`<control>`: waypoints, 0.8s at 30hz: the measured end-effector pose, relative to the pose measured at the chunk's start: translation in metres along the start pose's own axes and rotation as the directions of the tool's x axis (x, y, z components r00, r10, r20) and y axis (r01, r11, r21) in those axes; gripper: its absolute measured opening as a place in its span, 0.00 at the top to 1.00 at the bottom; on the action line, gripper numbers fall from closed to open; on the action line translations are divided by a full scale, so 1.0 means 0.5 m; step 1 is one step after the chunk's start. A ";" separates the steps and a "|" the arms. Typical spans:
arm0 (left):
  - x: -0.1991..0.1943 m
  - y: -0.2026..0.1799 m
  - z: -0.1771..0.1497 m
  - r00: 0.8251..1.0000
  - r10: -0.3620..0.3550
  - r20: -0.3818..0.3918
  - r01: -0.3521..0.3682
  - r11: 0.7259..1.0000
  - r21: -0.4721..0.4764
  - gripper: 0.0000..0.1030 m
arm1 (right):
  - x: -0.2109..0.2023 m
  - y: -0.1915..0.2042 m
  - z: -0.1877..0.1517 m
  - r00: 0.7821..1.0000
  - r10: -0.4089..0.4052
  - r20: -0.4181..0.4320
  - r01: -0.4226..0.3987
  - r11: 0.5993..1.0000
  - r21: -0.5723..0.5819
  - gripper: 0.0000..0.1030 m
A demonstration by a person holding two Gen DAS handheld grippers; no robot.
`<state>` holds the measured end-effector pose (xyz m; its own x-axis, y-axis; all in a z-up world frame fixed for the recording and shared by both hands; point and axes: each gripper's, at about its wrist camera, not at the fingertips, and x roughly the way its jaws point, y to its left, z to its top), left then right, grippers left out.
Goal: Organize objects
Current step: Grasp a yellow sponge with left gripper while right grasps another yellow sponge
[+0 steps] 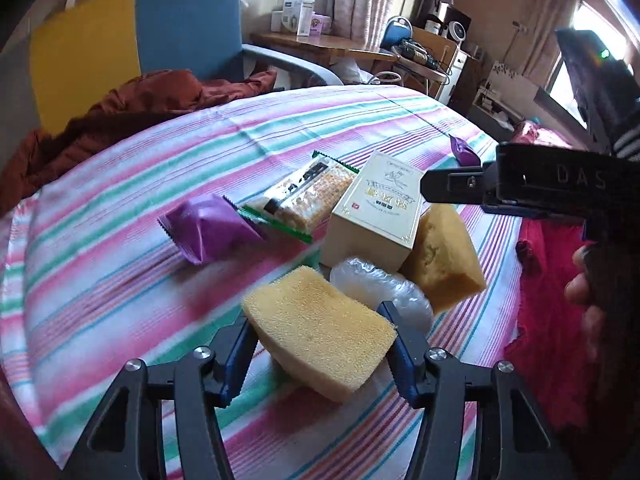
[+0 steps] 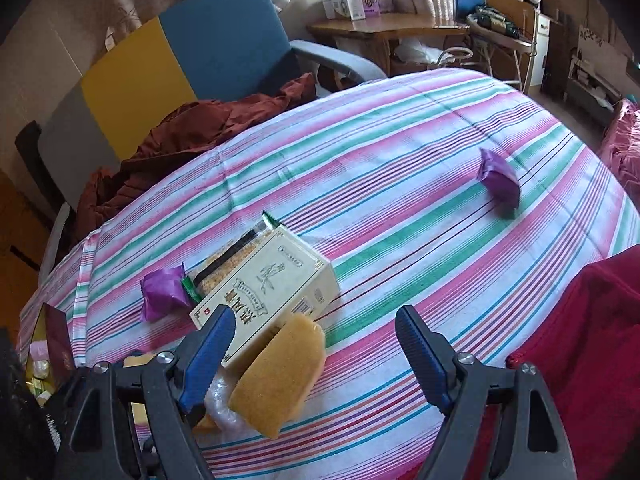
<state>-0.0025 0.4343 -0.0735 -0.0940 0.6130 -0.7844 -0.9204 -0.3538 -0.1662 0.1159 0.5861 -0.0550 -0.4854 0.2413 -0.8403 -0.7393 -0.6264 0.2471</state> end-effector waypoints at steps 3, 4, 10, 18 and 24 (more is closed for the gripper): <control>-0.013 0.006 -0.008 1.000 -0.007 0.006 0.008 1.000 -0.023 0.46 | 0.011 0.004 -0.004 1.000 0.006 -0.025 -0.006 1.000 -0.009 0.19; -0.019 0.008 -0.012 1.000 -0.010 0.005 0.011 0.999 -0.038 0.47 | 0.014 0.006 -0.004 0.999 0.004 -0.033 -0.005 1.000 -0.012 0.19; -0.060 0.013 -0.042 0.999 0.028 0.015 -0.027 0.998 -0.061 0.47 | 0.036 0.013 -0.014 0.996 0.004 -0.093 -0.007 0.999 -0.033 0.19; -0.100 0.044 -0.078 0.998 0.058 -0.010 -0.059 0.989 -0.133 0.47 | 0.040 0.032 -0.031 0.987 0.070 -0.146 -0.081 0.994 -0.072 0.32; -0.137 0.050 -0.102 0.997 0.082 -0.002 -0.081 0.984 -0.158 0.47 | 0.052 0.052 -0.043 0.978 0.072 -0.198 -0.097 0.988 -0.120 0.32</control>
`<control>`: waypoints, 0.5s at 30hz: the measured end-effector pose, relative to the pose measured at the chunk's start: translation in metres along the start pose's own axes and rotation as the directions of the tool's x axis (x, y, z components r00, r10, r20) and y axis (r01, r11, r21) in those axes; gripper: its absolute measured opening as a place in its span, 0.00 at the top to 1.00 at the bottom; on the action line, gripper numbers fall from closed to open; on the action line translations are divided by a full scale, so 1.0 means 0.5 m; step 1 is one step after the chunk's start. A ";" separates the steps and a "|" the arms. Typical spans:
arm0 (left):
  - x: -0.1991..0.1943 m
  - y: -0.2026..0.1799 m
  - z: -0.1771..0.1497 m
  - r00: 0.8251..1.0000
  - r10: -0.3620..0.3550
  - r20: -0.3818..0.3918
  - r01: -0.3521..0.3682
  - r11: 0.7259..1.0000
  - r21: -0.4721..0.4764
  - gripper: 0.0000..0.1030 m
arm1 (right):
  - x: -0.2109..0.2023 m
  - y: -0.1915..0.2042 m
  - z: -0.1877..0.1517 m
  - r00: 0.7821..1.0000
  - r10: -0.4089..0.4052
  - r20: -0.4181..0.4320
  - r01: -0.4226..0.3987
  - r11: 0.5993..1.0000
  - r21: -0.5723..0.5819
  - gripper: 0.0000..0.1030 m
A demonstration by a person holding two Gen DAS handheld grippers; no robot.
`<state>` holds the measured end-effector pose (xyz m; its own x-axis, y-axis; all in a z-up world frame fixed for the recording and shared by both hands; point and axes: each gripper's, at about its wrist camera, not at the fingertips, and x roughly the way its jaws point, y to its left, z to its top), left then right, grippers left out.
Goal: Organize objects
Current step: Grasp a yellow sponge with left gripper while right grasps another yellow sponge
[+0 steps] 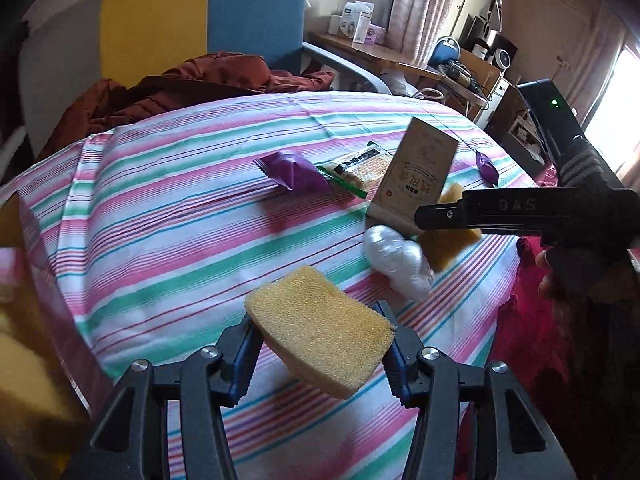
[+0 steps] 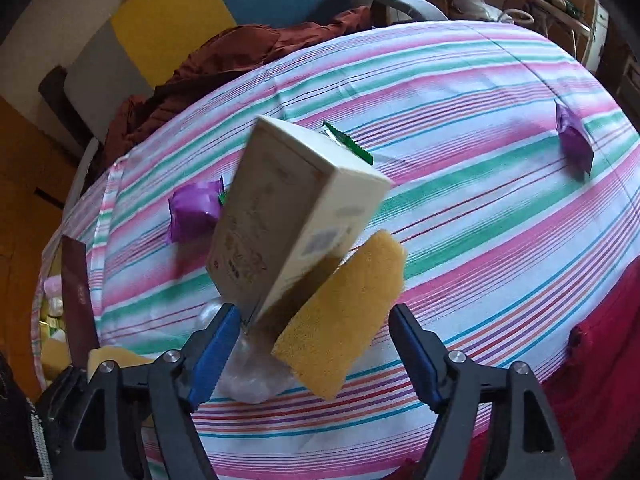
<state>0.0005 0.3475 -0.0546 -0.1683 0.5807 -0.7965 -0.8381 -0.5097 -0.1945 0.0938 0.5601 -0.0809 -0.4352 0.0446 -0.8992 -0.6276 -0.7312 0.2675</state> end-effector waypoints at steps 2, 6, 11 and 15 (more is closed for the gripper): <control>-0.011 -0.002 -0.005 1.000 0.003 0.007 -0.003 1.000 0.001 0.47 | -0.003 0.005 0.000 1.000 -0.005 0.008 0.005 1.000 -0.018 0.44; -0.036 -0.014 -0.013 1.000 0.005 0.023 -0.005 1.000 0.014 0.47 | -0.010 0.008 0.000 0.999 -0.032 0.031 0.033 0.999 -0.036 0.58; -0.073 -0.021 -0.023 0.999 0.006 0.049 -0.007 1.000 0.020 0.47 | -0.046 0.026 -0.004 0.993 -0.011 0.120 0.022 0.996 -0.088 0.59; -0.106 -0.014 -0.032 0.997 0.014 0.070 -0.015 1.000 0.014 0.47 | -0.082 0.083 -0.026 0.981 -0.024 0.193 0.067 0.973 -0.219 0.59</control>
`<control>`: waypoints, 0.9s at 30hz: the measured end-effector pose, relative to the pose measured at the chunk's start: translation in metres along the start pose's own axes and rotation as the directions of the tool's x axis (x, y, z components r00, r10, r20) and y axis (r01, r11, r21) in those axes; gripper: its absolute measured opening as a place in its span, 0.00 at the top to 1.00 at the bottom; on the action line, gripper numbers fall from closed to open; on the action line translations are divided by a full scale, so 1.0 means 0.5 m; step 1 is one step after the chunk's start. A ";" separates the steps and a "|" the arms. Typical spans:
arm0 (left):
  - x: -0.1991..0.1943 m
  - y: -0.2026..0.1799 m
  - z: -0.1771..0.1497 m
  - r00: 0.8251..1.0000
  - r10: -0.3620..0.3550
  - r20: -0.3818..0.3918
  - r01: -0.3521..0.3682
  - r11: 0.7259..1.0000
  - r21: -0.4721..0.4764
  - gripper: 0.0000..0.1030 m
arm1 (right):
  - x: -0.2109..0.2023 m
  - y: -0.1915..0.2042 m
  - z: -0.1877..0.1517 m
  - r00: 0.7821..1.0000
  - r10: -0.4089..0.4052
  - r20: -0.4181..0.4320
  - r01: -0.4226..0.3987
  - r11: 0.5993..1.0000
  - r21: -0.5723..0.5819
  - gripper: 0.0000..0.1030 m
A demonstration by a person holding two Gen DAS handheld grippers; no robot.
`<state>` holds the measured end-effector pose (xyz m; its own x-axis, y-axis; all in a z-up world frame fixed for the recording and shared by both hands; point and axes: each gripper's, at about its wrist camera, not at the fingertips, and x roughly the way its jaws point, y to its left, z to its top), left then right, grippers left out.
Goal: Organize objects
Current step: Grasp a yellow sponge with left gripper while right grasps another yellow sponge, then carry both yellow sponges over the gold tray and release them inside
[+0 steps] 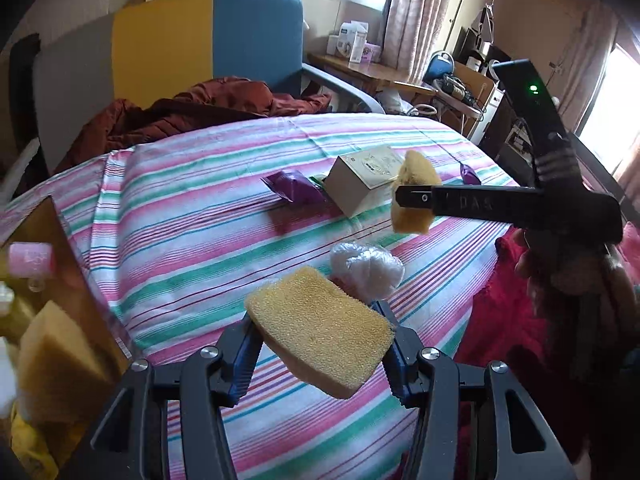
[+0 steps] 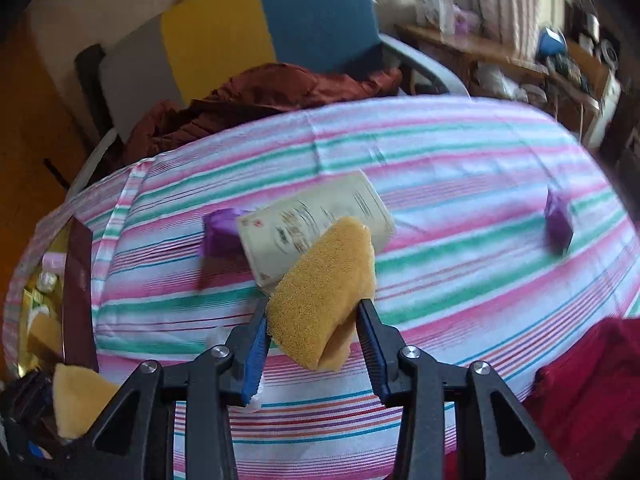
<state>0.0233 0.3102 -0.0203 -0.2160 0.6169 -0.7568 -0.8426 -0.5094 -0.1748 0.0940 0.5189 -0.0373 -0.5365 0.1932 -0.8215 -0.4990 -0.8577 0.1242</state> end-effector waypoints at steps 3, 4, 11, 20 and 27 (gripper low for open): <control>-0.019 0.011 -0.007 1.000 0.009 0.012 -0.009 1.000 -0.017 0.47 | -0.023 0.057 -0.005 0.999 -0.030 0.042 0.035 0.991 -0.127 0.59; -0.025 0.015 -0.010 1.000 0.014 0.016 -0.013 1.000 -0.023 0.47 | -0.028 0.075 -0.009 0.998 -0.037 0.050 0.044 0.986 -0.163 0.59; -0.067 0.041 -0.034 0.998 0.039 0.039 -0.036 0.998 -0.058 0.47 | -0.046 0.167 -0.033 0.997 -0.012 0.071 0.032 0.959 -0.281 0.59; -0.121 0.081 -0.054 0.994 0.070 0.079 -0.062 0.992 -0.108 0.47 | -0.061 0.248 -0.048 0.995 0.004 0.097 0.029 0.942 -0.334 0.59; -0.156 0.108 -0.069 0.991 0.089 0.104 -0.073 0.985 -0.154 0.47 | -0.081 0.300 -0.057 0.992 0.020 0.124 0.029 0.923 -0.385 0.59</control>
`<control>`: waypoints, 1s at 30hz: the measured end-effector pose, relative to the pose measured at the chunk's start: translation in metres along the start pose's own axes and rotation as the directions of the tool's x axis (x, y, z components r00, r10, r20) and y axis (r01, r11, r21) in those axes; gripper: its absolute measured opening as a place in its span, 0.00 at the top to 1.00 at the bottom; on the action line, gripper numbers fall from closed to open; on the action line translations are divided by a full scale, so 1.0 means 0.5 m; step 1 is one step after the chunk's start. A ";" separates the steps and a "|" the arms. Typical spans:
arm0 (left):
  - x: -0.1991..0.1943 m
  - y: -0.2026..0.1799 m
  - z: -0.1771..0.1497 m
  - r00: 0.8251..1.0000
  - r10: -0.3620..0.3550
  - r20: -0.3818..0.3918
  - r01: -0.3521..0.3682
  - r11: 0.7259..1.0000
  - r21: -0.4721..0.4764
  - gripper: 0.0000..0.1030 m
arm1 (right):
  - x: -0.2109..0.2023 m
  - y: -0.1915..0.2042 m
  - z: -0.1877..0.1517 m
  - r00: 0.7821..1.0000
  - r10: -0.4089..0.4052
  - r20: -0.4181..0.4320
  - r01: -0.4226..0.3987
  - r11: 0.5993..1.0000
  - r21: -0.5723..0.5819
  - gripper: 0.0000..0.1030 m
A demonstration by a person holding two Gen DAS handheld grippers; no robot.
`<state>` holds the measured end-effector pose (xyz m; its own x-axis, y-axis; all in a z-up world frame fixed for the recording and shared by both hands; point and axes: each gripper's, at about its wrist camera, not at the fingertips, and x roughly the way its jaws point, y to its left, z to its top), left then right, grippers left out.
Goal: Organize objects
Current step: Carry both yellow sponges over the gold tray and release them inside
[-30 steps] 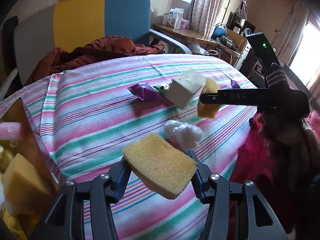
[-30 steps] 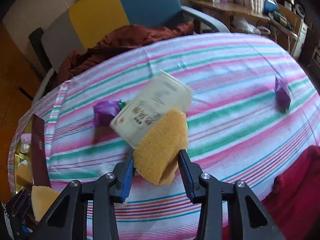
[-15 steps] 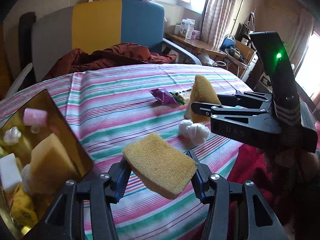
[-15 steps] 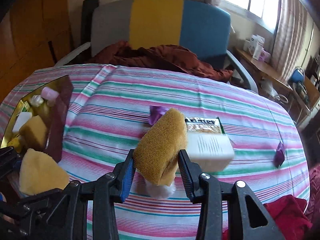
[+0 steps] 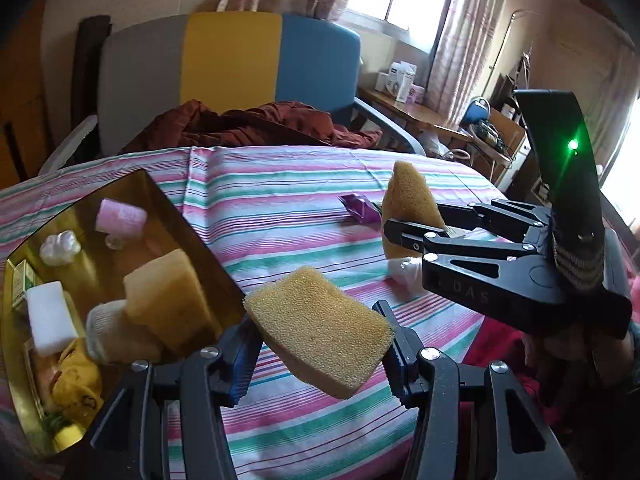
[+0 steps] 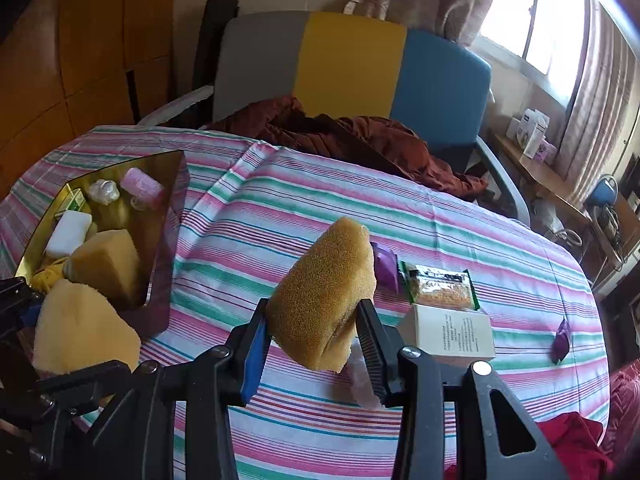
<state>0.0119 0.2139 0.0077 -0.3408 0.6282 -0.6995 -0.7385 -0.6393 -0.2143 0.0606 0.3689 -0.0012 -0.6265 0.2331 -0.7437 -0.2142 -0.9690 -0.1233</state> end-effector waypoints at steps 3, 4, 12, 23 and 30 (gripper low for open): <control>-0.014 0.012 -0.002 1.000 0.003 0.013 -0.003 1.000 -0.014 0.47 | -0.008 0.015 0.006 1.000 0.001 0.011 -0.001 1.000 -0.018 0.59; -0.020 0.016 -0.003 1.000 0.004 0.020 -0.004 1.000 -0.019 0.47 | -0.011 0.021 0.008 1.000 0.001 0.017 -0.001 1.000 -0.025 0.59; -0.062 0.055 -0.005 0.997 0.023 0.069 -0.019 0.998 -0.066 0.47 | -0.041 0.065 0.027 0.998 0.012 0.059 -0.008 0.997 -0.071 0.59; -0.125 0.126 -0.012 0.988 0.085 0.131 -0.066 0.988 -0.142 0.47 | -0.060 0.146 0.060 0.994 0.060 0.095 -0.046 0.989 -0.142 0.59; -0.160 0.181 -0.026 0.980 0.129 0.154 -0.096 0.974 -0.205 0.47 | -0.063 0.208 0.074 0.990 0.097 0.097 -0.076 0.976 -0.203 0.59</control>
<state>-0.0199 0.1001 0.0353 -0.5187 0.6013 -0.6078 -0.5671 -0.7740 -0.2817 0.0305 0.2635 0.0337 -0.7144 0.1449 -0.6846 -0.0095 -0.9803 -0.1975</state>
